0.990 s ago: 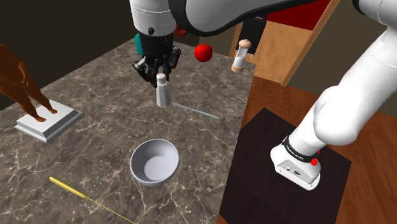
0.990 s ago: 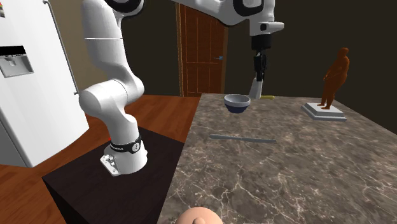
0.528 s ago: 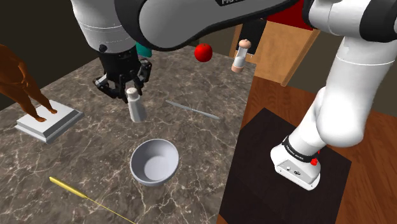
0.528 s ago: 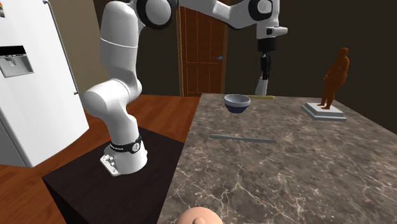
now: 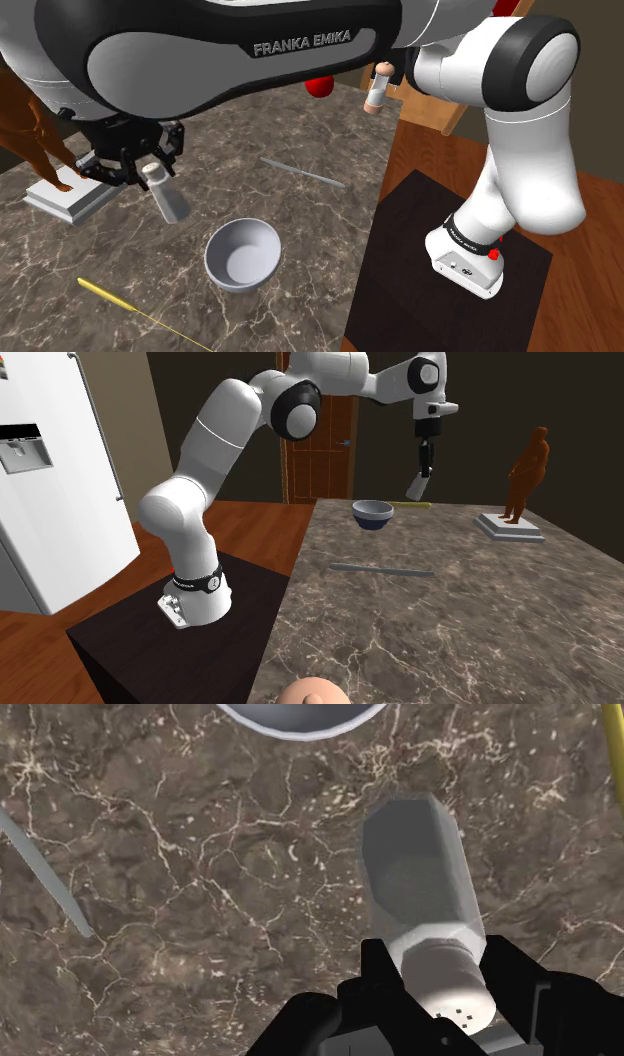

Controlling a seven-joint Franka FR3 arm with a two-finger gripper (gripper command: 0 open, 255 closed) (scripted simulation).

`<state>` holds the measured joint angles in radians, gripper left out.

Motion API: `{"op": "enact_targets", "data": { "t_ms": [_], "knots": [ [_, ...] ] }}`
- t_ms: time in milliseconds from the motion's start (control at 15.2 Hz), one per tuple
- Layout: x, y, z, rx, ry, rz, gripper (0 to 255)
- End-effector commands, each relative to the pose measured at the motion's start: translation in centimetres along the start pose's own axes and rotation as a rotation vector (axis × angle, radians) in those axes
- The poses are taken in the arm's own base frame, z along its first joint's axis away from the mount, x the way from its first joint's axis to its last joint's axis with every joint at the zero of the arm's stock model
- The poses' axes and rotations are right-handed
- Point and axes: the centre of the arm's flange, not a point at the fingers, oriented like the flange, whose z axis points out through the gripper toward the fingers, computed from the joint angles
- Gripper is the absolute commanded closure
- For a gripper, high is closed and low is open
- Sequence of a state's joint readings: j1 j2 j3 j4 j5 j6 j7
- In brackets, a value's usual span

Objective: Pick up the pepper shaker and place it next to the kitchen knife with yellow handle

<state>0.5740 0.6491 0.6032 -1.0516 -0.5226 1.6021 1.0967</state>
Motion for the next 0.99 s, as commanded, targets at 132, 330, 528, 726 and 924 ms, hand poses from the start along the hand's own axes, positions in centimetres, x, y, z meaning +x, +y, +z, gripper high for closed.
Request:
{"op": "enact_targets", "data": {
  "t_ms": [132,330,528,726,924],
  "knots": [
    [-0.2,-0.4,1.9,0.0,0.001,0.001,255],
    [-0.5,-0.5,3.5,0.0,0.001,0.001,255],
    [-0.7,-0.7,5.1,0.0,0.001,0.001,255],
    [-0.9,-0.8,6.6,0.0,0.001,0.001,255],
    [-1.2,-0.9,8.2,0.0,0.001,0.001,255]
  ]
}}
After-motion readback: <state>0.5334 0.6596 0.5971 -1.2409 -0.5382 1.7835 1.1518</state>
